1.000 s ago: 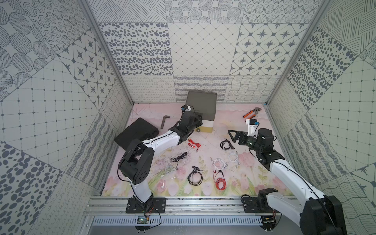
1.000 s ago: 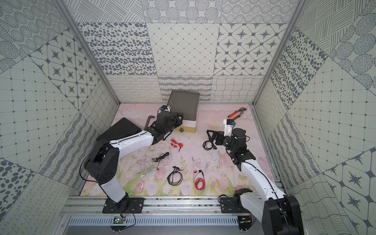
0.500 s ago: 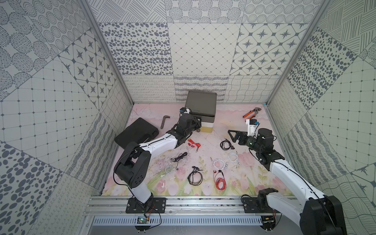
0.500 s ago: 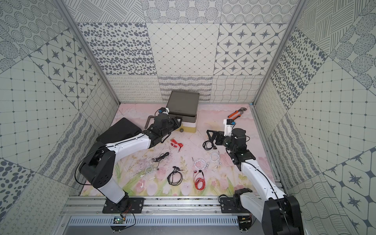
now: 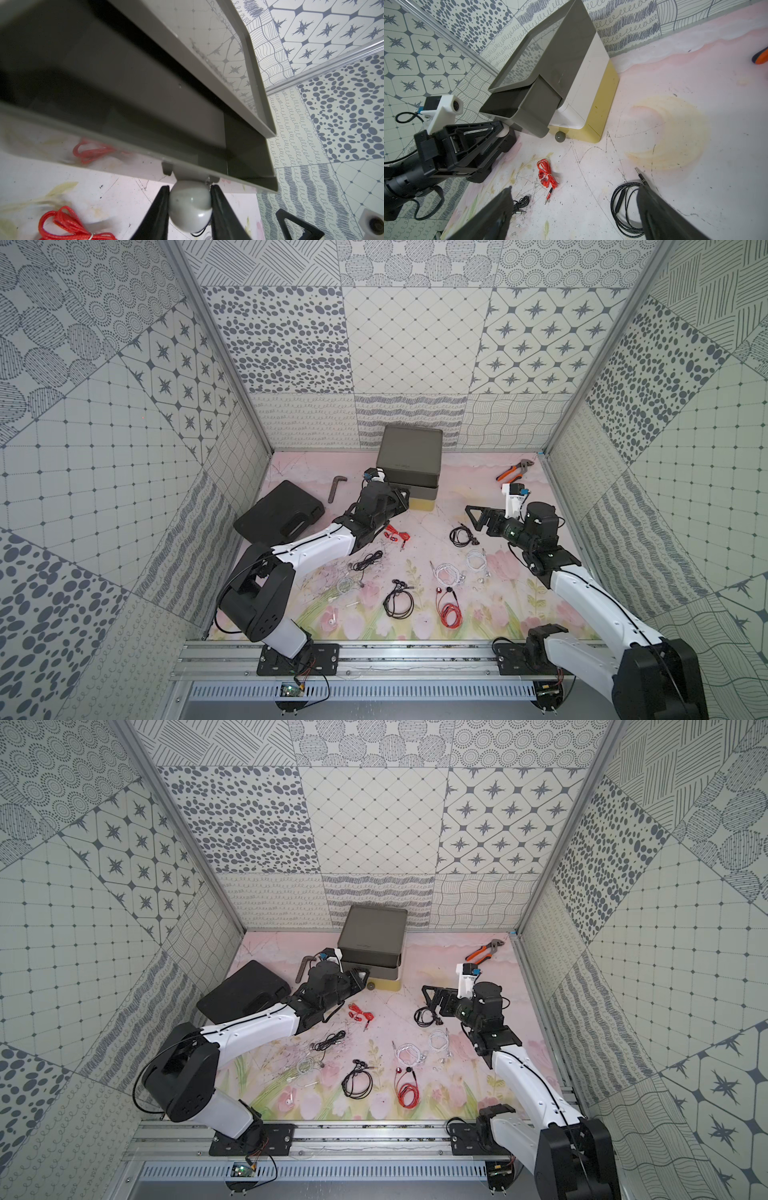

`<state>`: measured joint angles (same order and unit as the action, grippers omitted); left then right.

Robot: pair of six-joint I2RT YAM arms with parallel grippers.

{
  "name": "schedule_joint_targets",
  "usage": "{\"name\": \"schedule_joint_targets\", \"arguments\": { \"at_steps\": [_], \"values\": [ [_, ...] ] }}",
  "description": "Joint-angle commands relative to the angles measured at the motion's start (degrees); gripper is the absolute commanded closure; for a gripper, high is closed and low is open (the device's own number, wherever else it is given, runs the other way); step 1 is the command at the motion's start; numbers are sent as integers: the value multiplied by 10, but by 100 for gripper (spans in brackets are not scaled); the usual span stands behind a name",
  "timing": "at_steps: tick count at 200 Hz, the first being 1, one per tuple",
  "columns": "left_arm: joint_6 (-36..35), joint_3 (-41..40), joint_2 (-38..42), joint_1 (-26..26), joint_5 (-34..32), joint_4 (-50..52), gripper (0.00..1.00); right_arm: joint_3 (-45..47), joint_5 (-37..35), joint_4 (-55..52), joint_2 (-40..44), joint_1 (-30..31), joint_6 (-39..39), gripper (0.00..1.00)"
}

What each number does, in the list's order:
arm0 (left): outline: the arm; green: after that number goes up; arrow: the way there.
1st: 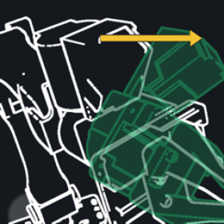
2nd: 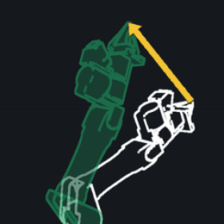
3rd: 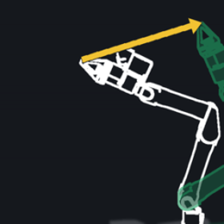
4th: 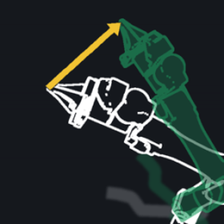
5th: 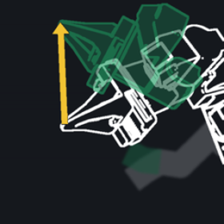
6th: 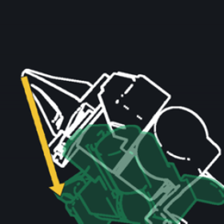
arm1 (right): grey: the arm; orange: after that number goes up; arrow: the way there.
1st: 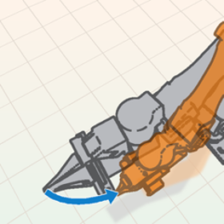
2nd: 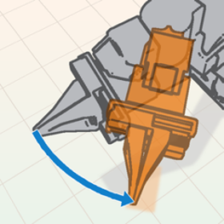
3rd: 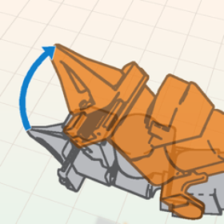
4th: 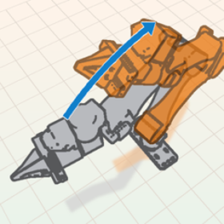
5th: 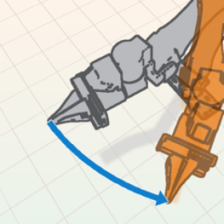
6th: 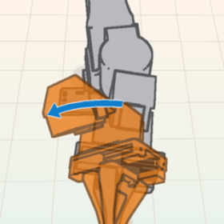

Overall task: Place the wired earphones into the drawer by color
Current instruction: Open the drawer in the storage box.

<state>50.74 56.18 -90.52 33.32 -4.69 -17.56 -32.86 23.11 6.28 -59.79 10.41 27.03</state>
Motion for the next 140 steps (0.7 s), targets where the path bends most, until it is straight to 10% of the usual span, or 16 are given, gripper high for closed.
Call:
{"name": "schedule_joint_targets", "arguments": {
  "at_steps": [1, 140],
  "values": [
    [1, -12, 18, 7, 0, -39, 74, 1, 18, 26, -8, 1, -6, 3],
    [2, -54, 66, 9, -6, -13, 75, -34, 48, 6, -74, 58, -56, 4]
  ]
}}
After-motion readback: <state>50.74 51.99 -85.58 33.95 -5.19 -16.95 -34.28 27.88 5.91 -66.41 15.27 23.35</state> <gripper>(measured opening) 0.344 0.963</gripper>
